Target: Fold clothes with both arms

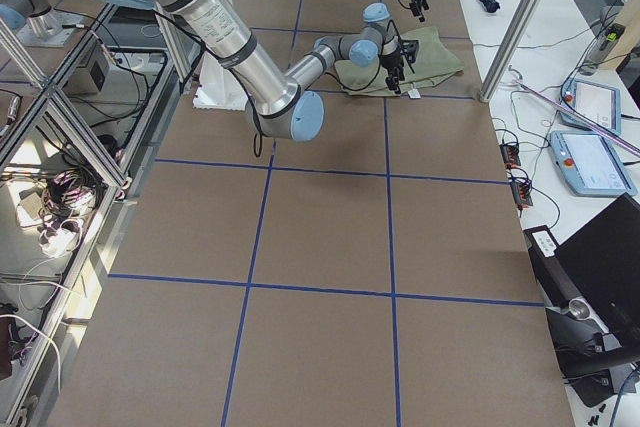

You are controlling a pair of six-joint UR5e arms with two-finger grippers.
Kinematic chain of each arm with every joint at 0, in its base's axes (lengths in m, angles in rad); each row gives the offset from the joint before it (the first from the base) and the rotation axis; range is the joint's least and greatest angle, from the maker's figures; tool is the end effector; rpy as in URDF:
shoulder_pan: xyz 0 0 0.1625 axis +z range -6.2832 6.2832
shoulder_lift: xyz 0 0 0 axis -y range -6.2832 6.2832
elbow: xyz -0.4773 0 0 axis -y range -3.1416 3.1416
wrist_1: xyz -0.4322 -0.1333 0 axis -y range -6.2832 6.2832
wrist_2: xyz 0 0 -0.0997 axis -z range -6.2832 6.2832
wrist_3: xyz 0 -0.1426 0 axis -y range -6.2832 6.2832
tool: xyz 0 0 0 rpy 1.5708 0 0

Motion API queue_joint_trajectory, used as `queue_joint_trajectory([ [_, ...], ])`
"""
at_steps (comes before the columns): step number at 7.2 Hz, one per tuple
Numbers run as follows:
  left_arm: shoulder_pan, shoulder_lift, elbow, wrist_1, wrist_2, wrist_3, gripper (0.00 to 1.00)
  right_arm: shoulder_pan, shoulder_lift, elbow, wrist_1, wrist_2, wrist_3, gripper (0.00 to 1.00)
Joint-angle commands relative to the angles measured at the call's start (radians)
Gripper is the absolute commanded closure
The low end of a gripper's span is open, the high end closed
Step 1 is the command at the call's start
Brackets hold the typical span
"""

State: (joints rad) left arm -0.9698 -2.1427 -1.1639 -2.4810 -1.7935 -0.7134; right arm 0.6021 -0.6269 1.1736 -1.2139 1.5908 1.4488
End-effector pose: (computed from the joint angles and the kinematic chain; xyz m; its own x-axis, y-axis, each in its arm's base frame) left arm 0.3992 -0.7623 0.4713 0.7011 0.2815 -0.6551 0.2512 0.7623 0.5964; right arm -0.6921 -0.6339 0.2277 0.5735 0.2465 0.7812 -0.4871 0.8693 0.0833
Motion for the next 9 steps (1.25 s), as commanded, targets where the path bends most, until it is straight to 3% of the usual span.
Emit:
queue_joint_trajectory([
  [1,0.003,0.001,-0.002,-0.003,0.0,-0.003,0.0,-0.033,0.047,-0.139,0.114,-0.041,0.007,0.34],
  [6,0.005,0.003,-0.002,-0.003,0.0,-0.014,0.0,-0.051,0.039,-0.166,0.111,-0.072,-0.002,0.46],
  [7,0.006,0.003,0.0,-0.003,0.0,-0.014,0.0,-0.053,0.041,-0.166,0.109,-0.072,-0.001,0.6],
  [8,0.006,0.007,0.0,-0.003,0.0,-0.014,0.0,-0.053,0.045,-0.166,0.111,-0.072,-0.001,1.0],
  [9,0.008,0.009,0.0,-0.003,0.0,-0.014,0.0,-0.051,0.047,-0.164,0.109,-0.072,-0.001,1.0],
])
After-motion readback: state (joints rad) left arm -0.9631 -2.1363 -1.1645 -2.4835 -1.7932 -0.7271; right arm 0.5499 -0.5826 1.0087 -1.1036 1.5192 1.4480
